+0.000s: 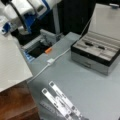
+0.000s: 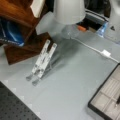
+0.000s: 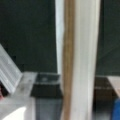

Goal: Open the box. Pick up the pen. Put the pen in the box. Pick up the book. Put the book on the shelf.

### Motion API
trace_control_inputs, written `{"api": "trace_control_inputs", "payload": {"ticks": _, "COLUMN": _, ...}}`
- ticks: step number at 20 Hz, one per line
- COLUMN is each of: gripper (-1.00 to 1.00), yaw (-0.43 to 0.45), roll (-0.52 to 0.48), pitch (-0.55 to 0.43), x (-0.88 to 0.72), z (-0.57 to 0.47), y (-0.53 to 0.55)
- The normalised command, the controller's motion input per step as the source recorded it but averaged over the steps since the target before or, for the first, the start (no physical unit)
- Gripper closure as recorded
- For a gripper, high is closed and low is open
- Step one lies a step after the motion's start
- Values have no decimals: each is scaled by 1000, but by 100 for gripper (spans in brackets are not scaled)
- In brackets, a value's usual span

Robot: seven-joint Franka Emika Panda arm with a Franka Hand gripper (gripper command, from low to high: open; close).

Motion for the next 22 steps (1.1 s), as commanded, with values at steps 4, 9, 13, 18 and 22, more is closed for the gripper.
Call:
{"api": "trace_control_inputs", "payload": {"ticks": 4, "gripper": 100, "yaw": -6, "roll": 51, "pitch": -51, "x": -64, "z": -85, "y": -88}}
{"api": "trace_control_inputs", "payload": {"ticks": 9, "gripper": 100, "yaw": -23, "roll": 2, "pitch": -99, "x": -57, "z": -157, "y": -94}}
{"api": "trace_control_inputs", "payload": {"ticks": 13, "gripper": 100, "yaw": 2, "roll": -57, "pitch": -137, "x": -12, "z": -240, "y": -125}}
{"api": "trace_control_inputs", "payload": {"ticks": 18, "gripper": -100, "yaw": 12, "roll": -87, "pitch": -131, "x": 24, "z": -185, "y": -89}}
{"api": "trace_control_inputs", "payload": {"ticks": 22, "gripper": -100, "yaw": -19, "roll": -124, "pitch": -90, "x": 41, "z": -54, "y": 5}}
